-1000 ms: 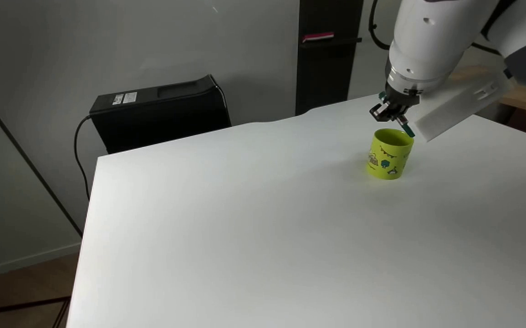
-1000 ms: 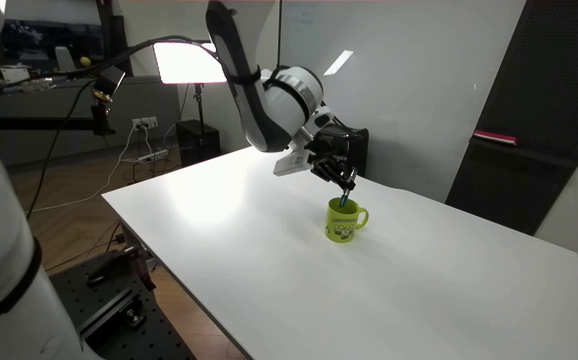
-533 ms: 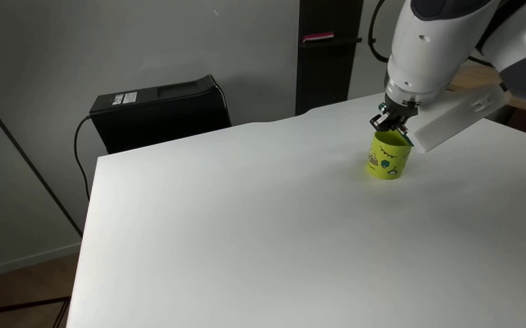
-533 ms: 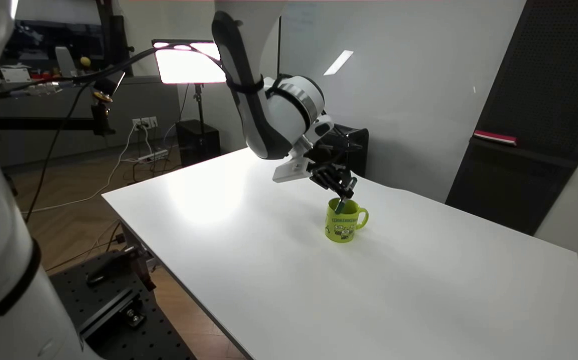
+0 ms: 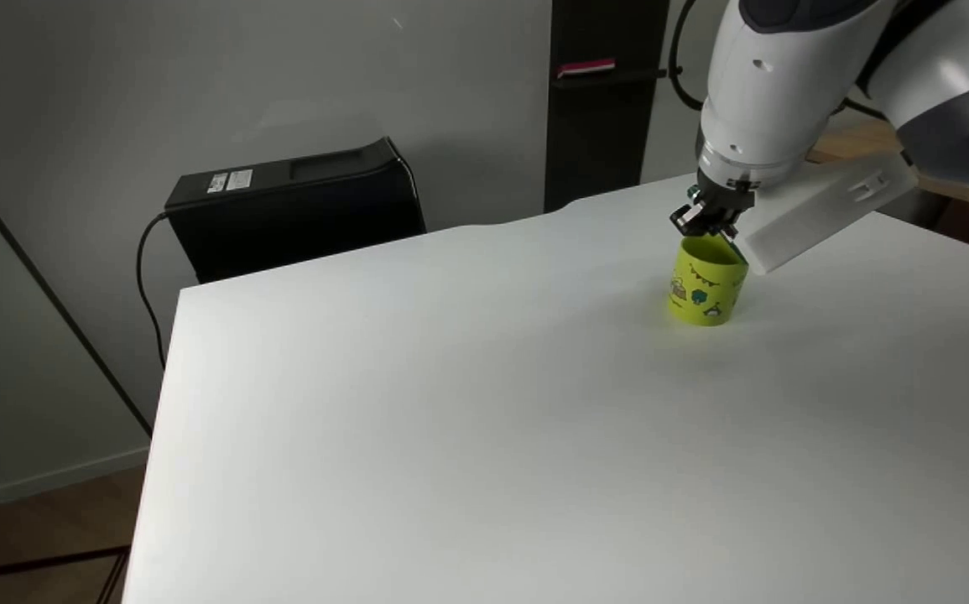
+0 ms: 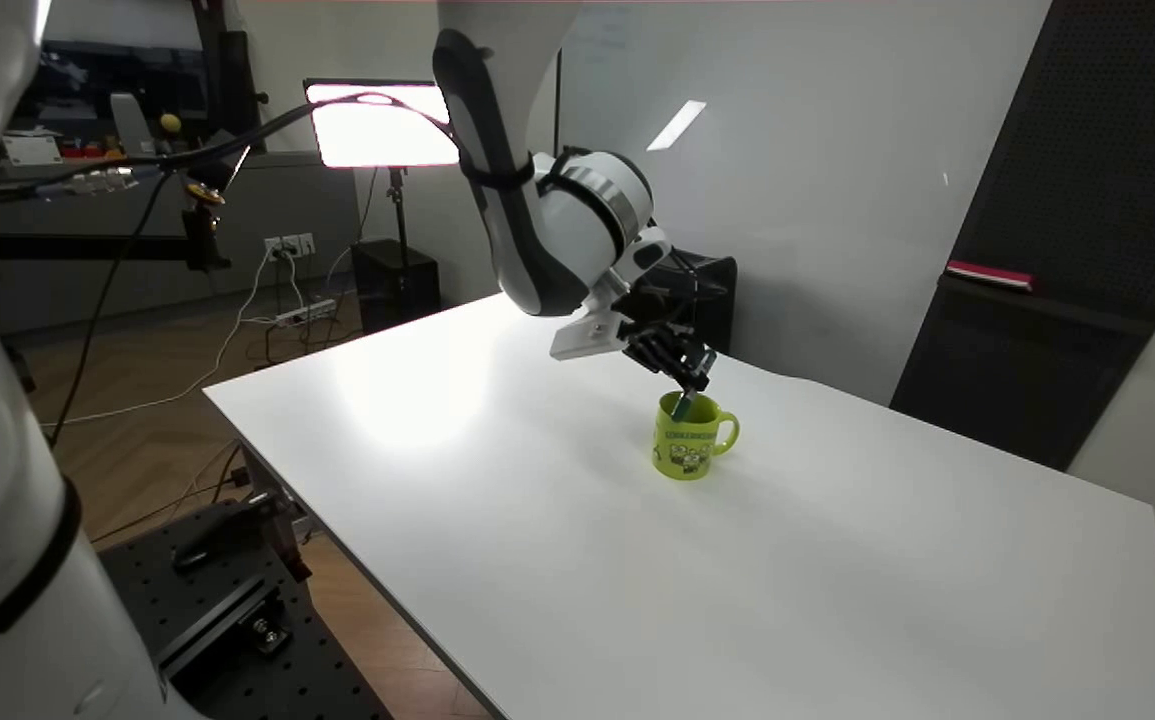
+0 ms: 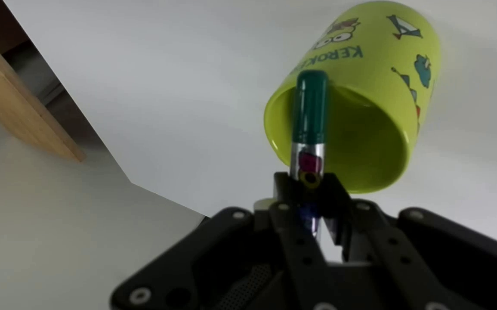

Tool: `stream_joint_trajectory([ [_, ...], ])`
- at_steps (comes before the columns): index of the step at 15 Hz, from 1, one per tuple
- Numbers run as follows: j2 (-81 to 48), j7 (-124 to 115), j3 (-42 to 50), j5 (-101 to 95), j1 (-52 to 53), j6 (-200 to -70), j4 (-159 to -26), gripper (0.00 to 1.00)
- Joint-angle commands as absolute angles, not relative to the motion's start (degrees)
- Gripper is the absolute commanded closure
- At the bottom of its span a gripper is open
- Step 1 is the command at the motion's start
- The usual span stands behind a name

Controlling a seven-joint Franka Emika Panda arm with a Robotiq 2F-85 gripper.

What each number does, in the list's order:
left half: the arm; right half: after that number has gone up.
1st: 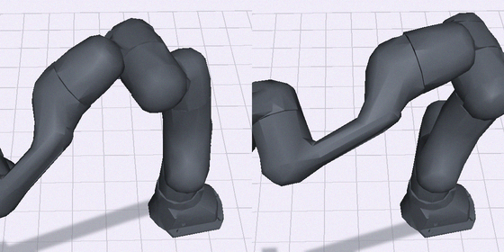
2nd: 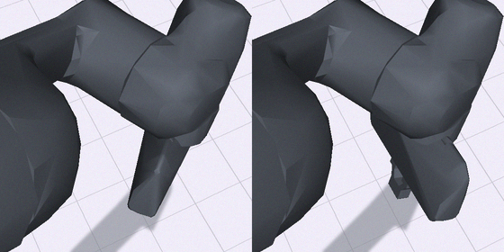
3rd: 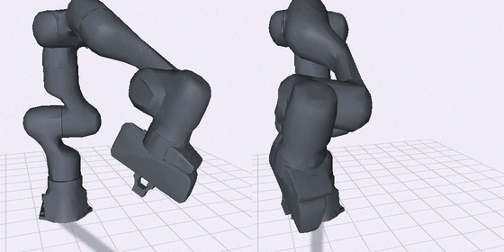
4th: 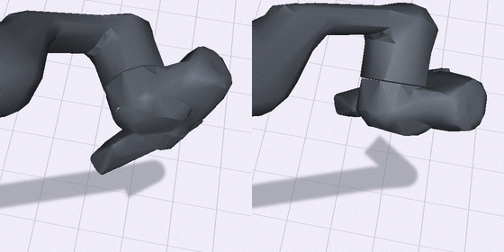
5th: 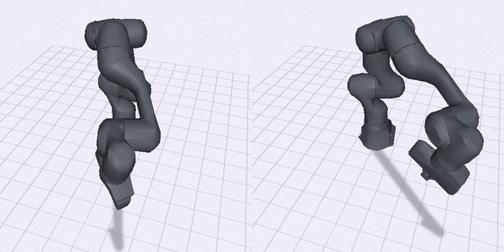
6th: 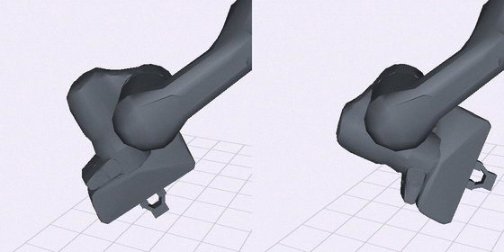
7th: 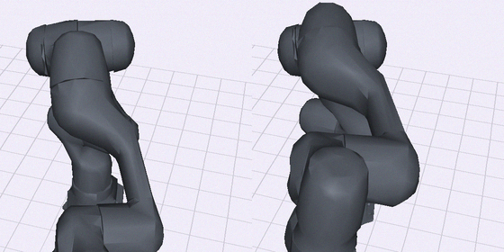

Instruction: Put the marker in the mug

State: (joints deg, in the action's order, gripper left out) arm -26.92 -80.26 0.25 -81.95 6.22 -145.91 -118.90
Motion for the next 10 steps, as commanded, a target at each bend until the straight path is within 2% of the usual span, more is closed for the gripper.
stream_joint_trajectory([
  [1, -29.06, -76.26, -1.75, -77.20, 4.21, -146.67, -115.58, 0.95],
  [10, -31.06, -52.11, -1.67, -54.00, 4.76, -143.74, -110.58, 0.95],
])
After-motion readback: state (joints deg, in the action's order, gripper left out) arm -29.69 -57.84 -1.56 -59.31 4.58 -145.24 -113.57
